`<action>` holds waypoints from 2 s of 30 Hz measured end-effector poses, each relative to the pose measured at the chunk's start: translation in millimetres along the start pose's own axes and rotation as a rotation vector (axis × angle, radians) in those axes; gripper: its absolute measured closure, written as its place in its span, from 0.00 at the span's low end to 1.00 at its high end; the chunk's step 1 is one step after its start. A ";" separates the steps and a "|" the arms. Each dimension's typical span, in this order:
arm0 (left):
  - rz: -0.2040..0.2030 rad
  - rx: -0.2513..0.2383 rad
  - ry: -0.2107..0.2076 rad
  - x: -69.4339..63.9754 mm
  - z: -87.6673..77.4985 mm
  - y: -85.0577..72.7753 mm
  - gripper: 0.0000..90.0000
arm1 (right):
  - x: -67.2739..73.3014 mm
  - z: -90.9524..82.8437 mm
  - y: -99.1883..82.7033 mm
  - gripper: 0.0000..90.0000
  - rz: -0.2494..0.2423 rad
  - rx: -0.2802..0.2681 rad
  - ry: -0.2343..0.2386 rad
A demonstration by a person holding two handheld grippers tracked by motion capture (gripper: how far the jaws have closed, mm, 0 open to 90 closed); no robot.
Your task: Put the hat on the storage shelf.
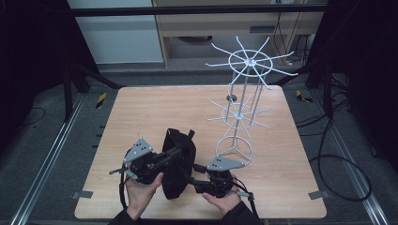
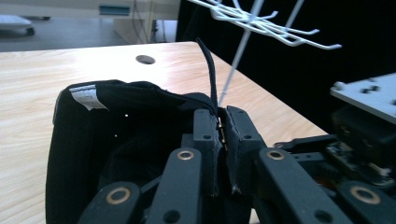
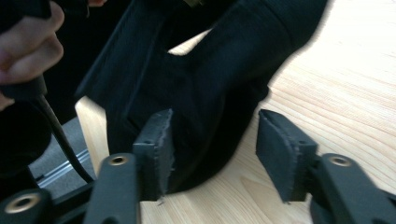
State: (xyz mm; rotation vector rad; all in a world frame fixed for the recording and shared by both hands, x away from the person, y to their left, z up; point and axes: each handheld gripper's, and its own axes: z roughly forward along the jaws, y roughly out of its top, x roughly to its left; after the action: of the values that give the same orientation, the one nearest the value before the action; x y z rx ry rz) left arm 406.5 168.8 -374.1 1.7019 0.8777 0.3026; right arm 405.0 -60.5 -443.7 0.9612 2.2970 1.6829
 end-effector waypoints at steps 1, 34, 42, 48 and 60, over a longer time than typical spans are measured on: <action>0.008 -0.001 -0.004 -1.5 0.4 -0.1 0.92 | -0.4 0.7 -0.1 0.69 -0.001 0.004 0.005; -0.015 0.129 0.224 70.1 -48.4 -58.8 0.92 | 7.0 4.4 1.5 0.68 -0.175 0.043 -0.121; -0.013 0.212 0.302 94.6 -49.4 -74.0 0.91 | -17.1 -13.2 -12.3 0.57 -0.126 0.073 -0.200; -0.003 0.276 0.355 105.1 -45.7 -82.9 0.90 | -35.1 -27.1 -24.3 0.47 -0.082 0.096 -0.252; -0.017 0.335 0.444 114.3 -52.0 -85.4 0.69 | -60.7 -61.5 -32.7 0.38 -0.030 0.104 -0.352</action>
State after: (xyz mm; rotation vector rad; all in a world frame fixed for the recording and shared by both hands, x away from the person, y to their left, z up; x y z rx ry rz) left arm 419.8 291.8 -462.3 1.9695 1.3261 0.5609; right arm 411.1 -149.9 -465.8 1.1329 2.1658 1.2712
